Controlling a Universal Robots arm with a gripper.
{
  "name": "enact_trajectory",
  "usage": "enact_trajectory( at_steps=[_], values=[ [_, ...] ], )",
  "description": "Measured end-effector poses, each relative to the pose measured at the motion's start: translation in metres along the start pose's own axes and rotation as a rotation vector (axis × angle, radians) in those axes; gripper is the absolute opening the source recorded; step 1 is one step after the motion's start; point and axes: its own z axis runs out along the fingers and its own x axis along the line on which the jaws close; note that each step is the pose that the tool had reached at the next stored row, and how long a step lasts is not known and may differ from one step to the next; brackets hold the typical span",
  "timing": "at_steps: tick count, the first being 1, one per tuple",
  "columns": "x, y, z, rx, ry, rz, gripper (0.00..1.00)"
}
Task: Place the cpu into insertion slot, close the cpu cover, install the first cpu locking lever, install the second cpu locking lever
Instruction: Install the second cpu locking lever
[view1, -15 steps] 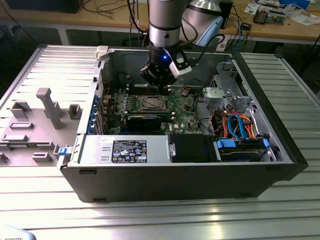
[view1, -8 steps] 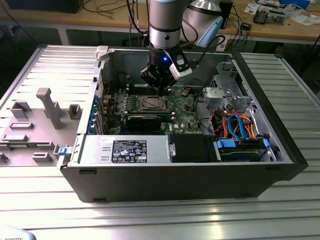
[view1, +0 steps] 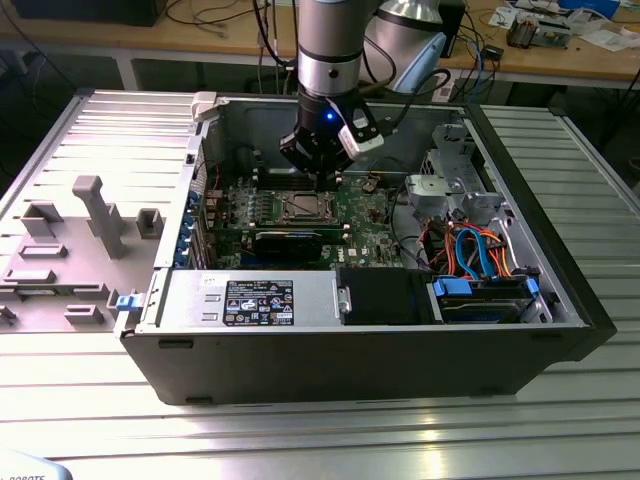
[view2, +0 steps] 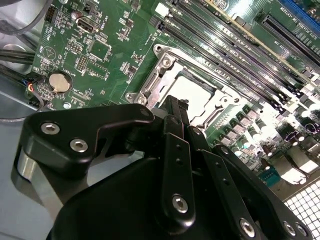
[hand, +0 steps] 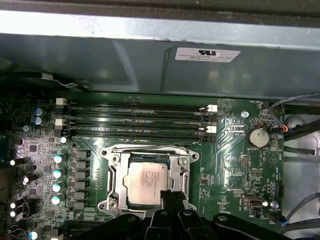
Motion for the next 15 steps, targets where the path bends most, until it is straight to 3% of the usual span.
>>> enact_trajectory(
  at_steps=[4, 7, 8, 10, 15],
  values=[
    [0.0, -0.0065, 0.0, -0.0003, 0.0054, 0.003, 0.11],
    [0.0003, -0.0145, -0.0002, -0.011, 0.0068, 0.003, 0.11],
    [0.0004, -0.0175, -0.0003, -0.0202, 0.0068, 0.003, 0.11],
    [0.0006, -0.0215, -0.0003, -0.0744, 0.0053, 0.004, 0.11],
    [0.001, -0.0247, -0.0009, -0.0787, 0.0052, 0.004, 0.11]
  ],
)
